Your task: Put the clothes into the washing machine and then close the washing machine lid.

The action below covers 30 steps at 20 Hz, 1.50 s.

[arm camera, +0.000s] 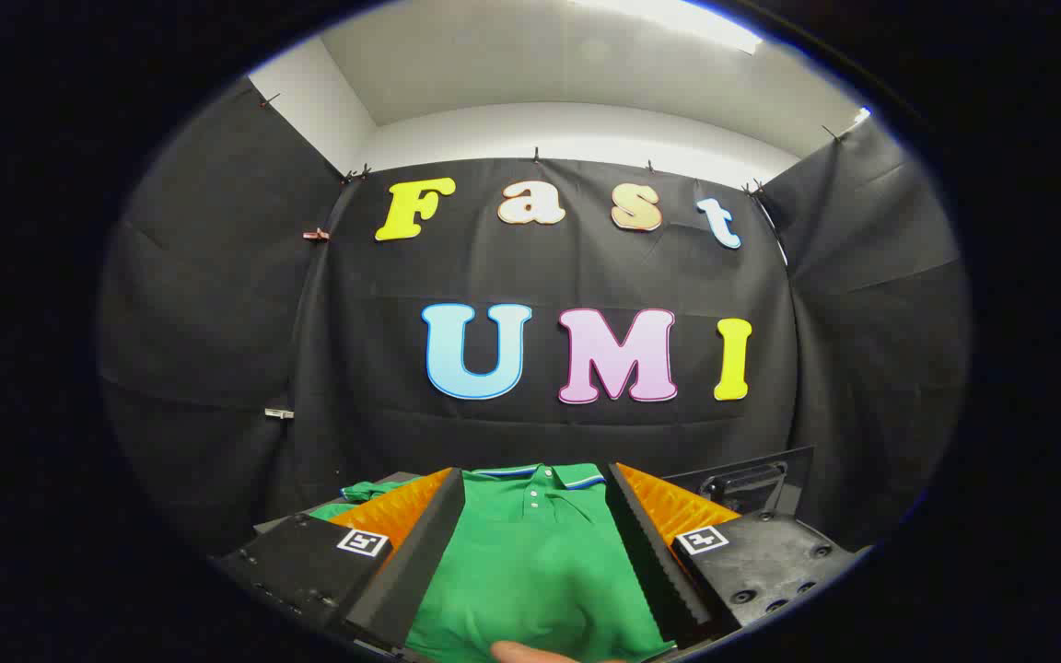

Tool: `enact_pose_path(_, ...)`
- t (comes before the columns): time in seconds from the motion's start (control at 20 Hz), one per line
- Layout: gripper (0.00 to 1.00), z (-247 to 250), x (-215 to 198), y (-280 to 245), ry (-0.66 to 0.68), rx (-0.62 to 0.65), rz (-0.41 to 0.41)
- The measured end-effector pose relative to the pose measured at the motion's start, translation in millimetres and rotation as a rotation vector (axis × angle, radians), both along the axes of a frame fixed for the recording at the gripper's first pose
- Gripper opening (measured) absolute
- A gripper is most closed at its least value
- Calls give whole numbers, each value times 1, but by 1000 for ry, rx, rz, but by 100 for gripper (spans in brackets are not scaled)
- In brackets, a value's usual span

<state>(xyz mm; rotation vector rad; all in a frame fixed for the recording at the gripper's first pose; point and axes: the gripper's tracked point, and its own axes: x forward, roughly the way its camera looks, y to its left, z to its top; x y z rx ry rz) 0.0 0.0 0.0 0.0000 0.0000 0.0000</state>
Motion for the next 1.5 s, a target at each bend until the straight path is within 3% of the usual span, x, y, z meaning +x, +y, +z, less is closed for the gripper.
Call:
enact_pose_path(1.05, 97, 7, 9, 7, -21, -16, 33)
enact_pose_path(1.5, 97, -1, 56, 19, 105, -1, 80)
